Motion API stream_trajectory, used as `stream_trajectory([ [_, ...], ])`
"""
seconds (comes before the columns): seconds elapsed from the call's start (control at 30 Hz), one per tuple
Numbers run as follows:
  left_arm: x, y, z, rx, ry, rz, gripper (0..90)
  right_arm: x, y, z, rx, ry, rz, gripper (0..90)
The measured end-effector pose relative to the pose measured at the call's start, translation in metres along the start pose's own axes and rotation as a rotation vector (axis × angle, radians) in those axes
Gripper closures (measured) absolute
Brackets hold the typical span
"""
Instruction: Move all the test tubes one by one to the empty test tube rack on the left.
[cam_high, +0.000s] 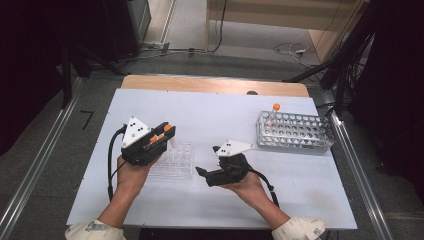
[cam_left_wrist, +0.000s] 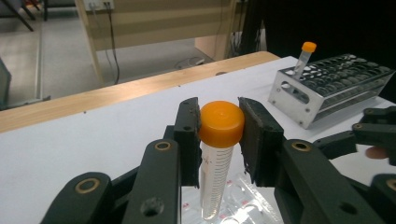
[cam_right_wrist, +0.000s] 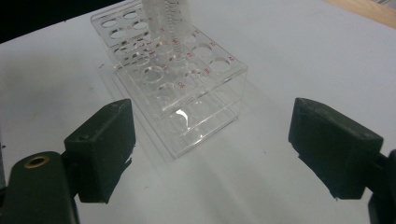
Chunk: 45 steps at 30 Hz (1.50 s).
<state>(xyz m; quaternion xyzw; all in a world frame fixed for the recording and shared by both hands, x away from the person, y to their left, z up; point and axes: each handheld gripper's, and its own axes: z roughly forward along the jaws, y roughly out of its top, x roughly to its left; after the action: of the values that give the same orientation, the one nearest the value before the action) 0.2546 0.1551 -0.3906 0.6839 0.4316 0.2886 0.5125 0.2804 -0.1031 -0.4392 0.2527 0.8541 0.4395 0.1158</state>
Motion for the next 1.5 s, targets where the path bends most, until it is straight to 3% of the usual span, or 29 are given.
stream_trajectory([
  [0.13, 0.001, -0.004, 0.004, 0.008, 0.033, 0.024, 70.5, 0.0, 0.0, 0.0, 0.001, 0.0, 0.001, 13.4],
  [0.4, 0.0, -0.009, 0.01, 0.031, 0.047, 0.046, 70.4, 0.0, 0.0, 0.0, 0.003, -0.001, 0.005, 13.4],
  [0.63, 0.002, -0.02, 0.021, 0.122, 0.059, 0.033, 70.2, 0.001, 0.0, 0.0, 0.004, 0.001, 0.0, 13.4],
  [0.73, 0.002, -0.023, 0.024, 0.154, 0.07, 0.048, 70.1, 0.001, 0.0, 0.0, 0.004, -0.001, 0.004, 13.5],
  [1.13, 0.002, -0.021, 0.021, 0.132, 0.065, 0.036, 59.7, 0.0, 0.0, 0.0, 0.003, -0.001, 0.003, 13.5],
  [1.23, 0.002, -0.021, 0.02, 0.113, 0.042, 0.012, 54.4, -0.002, 0.0, -0.001, -0.003, -0.017, 0.009, 13.5],
  [1.5, 0.0, -0.021, 0.02, 0.104, 0.016, 0.008, 41.8, -0.02, 0.0, -0.009, -0.024, -0.109, 0.062, 13.7],
])
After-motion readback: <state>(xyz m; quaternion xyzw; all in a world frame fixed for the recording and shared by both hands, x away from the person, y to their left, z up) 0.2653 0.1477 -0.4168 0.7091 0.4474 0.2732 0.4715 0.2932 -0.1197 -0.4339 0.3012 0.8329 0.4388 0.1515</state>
